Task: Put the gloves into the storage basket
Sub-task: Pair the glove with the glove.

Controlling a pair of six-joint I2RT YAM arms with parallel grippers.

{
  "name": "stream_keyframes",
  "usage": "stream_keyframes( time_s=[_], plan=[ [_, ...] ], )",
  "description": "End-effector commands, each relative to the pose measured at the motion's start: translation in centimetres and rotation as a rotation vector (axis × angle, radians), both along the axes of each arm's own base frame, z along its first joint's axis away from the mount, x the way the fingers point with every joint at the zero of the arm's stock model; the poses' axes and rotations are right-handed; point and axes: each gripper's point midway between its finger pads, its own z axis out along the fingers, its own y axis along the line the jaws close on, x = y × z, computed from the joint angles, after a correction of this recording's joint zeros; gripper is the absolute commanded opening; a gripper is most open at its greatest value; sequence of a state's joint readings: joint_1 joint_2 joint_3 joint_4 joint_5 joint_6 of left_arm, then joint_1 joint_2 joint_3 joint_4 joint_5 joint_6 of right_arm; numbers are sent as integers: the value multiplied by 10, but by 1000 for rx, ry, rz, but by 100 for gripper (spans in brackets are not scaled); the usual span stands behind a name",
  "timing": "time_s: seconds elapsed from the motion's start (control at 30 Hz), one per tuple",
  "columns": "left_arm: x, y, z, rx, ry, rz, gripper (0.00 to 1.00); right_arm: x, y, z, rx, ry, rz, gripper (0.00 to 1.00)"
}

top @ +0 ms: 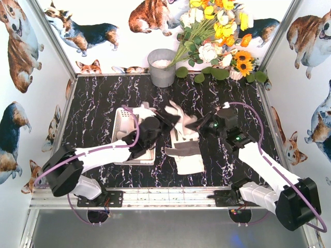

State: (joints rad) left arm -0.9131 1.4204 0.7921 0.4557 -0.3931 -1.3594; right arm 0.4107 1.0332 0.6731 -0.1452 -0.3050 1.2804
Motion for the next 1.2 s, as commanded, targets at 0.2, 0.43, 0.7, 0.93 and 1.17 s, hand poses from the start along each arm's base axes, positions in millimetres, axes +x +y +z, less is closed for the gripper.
stream_keyframes(
  time_s=[0.2, 0.43, 0.7, 0.93, 1.17],
  plan=[
    [-39, -18, -76, 303, 66, -101, 0, -5, -28, -43, -445, -165, 192, 0],
    [-62, -30, -109, 353, 61, -223, 2, -21, -30, -70, -482, -238, 284, 0],
    [-86, -22, -141, 320, 173, -256, 32, -50, -35, -115, -481, -58, 339, 0],
    [-89, -14, -137, 321, 176, -250, 49, -53, -35, -126, -485, -16, 355, 0],
    [-106, 1, -119, 361, 192, -300, 70, -59, -43, -140, -529, 61, 358, 0]
  ],
)
